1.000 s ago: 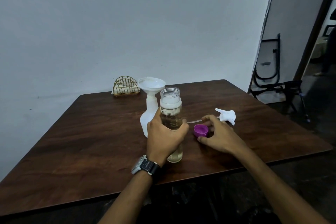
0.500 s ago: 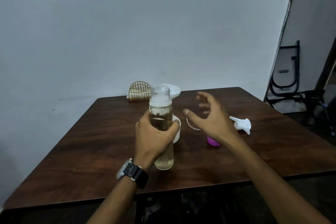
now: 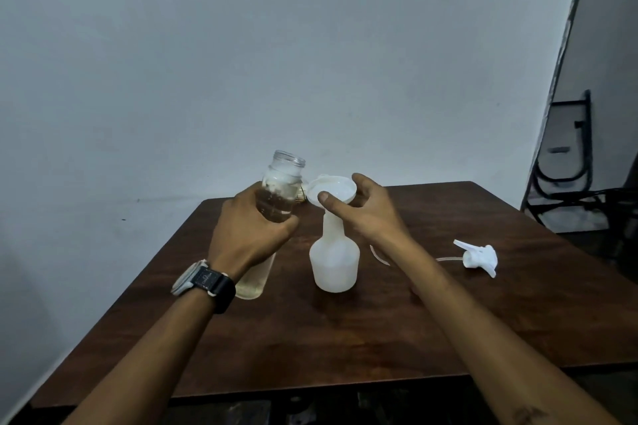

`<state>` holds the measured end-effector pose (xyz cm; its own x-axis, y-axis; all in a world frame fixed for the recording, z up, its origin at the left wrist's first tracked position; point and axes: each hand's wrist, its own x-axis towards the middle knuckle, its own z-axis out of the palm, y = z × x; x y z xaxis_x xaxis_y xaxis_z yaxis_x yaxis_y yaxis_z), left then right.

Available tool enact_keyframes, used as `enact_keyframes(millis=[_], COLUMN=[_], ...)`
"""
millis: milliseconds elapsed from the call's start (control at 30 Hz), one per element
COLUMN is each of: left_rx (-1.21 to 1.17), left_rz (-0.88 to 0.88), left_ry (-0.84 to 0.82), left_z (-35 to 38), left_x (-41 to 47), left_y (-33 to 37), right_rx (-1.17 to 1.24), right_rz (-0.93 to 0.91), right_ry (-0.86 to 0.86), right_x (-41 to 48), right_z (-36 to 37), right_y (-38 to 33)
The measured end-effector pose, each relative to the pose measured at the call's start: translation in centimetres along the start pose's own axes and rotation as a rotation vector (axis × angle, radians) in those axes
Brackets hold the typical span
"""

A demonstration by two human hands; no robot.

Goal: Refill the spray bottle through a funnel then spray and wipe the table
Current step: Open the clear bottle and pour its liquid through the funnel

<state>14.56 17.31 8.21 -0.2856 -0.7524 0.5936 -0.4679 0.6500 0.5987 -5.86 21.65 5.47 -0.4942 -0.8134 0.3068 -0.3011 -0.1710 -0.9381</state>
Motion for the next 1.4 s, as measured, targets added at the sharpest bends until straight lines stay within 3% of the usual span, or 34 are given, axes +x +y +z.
enact_keyframes(millis=[1000, 1400], left_rx=[0.368, 0.503], left_rz=[0.043, 0.075], left_ry=[-0.245, -0.252], left_z=[0.9, 0.2], left_x=[3.8, 4.8], left_y=[-2.8, -2.1], right_rx=[-0.022, 0.046], right_rz=[-0.079, -0.128], right_ry=[-0.06, -0.077], right_x=[2.7, 1.4], right_z=[0.5, 0.2], right_y=[3.1, 1.7])
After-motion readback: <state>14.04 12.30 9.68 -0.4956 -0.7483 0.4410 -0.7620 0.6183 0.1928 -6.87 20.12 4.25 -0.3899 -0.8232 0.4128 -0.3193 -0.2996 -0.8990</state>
